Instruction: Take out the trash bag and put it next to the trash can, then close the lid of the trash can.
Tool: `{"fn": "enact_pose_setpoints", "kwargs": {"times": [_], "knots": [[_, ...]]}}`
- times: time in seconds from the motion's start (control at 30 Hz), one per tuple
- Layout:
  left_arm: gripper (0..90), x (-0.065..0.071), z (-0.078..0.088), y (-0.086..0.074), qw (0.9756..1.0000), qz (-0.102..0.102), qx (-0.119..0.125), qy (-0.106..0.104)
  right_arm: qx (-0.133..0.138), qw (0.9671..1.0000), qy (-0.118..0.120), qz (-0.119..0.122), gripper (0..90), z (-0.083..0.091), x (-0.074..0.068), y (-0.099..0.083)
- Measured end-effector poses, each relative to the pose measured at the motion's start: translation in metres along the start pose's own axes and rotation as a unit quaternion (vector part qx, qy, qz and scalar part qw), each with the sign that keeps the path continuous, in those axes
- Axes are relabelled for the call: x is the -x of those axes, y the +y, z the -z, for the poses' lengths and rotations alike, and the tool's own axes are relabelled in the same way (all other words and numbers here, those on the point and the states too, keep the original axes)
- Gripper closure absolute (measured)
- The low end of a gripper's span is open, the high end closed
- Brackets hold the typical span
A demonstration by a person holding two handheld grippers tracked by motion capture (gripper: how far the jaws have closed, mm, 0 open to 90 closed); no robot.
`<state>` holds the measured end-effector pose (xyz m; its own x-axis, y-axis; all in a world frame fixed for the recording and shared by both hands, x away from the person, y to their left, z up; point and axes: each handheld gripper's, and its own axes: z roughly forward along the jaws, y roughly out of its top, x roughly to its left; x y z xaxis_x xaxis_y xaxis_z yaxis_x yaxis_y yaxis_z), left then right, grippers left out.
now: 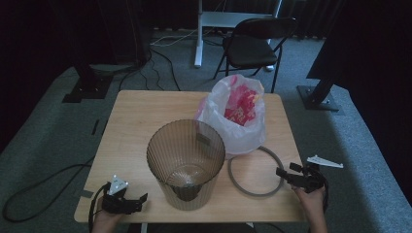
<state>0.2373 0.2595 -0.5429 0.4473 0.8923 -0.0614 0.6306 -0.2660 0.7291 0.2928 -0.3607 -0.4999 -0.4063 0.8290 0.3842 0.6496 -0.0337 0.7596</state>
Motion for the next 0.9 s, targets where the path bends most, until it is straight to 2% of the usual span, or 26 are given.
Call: {"fn": "enact_pose_setpoints", "kwargs": {"times": [0.13,0.4,0.53,0.67,0.8,0.87,0.9], "knots": [[0.0,0.000,0.000,0.000,1.0000,-0.002,-0.001,0.000,-0.011,0.9999,-0.005,-0.007,13.3,-0.002,0.005,-0.008],[0.0,0.000,-0.001,0.000,1.0000,-0.001,0.000,0.001,-0.020,0.9992,-0.030,-0.015,13.4,-0.004,0.017,-0.016],[0.0,0.000,0.000,0.000,1.0000,-0.001,0.000,0.000,-0.026,0.9979,-0.055,-0.022,13.4,-0.008,0.026,-0.018],[0.0,0.000,0.000,0.000,1.0000,0.000,0.000,0.000,-0.034,0.9945,-0.095,-0.027,13.9,-0.016,0.035,-0.017],[0.0,0.000,-0.001,0.000,1.0000,0.000,0.000,-0.001,-0.042,0.9924,-0.113,-0.025,14.0,-0.023,0.037,-0.015],[0.0,0.000,-0.001,0.000,1.0000,0.001,0.000,-0.001,-0.053,0.9905,-0.126,-0.019,15.6,-0.030,0.036,-0.013],[0.0,0.000,-0.001,0.000,1.0000,0.002,0.001,-0.001,-0.062,0.9877,-0.143,-0.004,16.5,-0.035,0.033,-0.012]]}}
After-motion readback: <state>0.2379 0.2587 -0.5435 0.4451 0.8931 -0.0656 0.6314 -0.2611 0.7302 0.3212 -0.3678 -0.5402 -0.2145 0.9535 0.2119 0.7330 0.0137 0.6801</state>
